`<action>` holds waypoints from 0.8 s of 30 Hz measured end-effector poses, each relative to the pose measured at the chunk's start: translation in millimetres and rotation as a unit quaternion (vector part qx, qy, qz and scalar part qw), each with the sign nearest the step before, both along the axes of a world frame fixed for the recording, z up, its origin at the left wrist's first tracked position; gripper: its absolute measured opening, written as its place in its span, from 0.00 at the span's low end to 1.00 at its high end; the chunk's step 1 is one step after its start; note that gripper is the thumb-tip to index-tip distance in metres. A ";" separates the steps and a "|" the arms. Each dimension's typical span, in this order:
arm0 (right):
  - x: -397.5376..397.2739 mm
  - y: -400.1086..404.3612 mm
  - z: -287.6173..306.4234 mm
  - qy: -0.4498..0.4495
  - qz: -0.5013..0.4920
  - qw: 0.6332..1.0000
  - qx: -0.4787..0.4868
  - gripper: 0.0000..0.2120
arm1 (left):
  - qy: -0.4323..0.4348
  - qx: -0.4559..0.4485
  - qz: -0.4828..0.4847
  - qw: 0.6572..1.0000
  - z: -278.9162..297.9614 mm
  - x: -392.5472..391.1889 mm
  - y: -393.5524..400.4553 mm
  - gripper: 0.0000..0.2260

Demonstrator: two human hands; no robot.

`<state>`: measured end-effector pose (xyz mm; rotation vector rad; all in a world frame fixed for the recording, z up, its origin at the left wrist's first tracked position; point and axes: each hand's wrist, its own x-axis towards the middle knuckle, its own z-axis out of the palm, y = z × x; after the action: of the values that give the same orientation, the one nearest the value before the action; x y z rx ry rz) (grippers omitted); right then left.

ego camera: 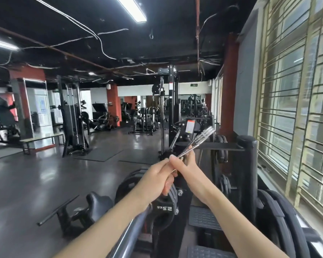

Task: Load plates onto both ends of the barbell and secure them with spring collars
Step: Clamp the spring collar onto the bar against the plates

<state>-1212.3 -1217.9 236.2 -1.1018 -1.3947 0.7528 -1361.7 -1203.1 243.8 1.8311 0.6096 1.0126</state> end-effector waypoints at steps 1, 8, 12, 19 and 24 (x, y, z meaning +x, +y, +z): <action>-11.8 -9.1 -0.4 -0.011 0.002 1.000 -0.008 0.55 | -0.021 -0.016 -0.009 1.000 -3.6 -12.9 -7.4 0.15; -109.9 -67.0 -21.3 0.025 -0.034 0.998 -0.038 0.56 | -0.037 -0.071 -0.097 0.992 -15.8 -110.2 -61.3 0.16; -158.9 -95.5 -33.9 0.024 -0.048 0.997 -0.062 0.47 | -0.019 -0.107 -0.132 0.985 -20.1 -161.8 -95.5 0.14; -215.2 -150.4 -34.3 0.063 -0.090 0.991 -0.073 0.44 | -0.038 -0.200 -0.224 0.953 -27.7 -210.2 -136.1 0.09; -223.0 -188.4 -29.9 -0.017 -0.194 0.979 -0.060 0.18 | 0.146 -0.112 -0.146 0.972 -21.5 -240.9 -154.2 0.16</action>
<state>-1435.3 -1406.3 206.3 -1.4349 -1.1232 0.5411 -1602.6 -1357.3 222.4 1.8125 0.5811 0.4641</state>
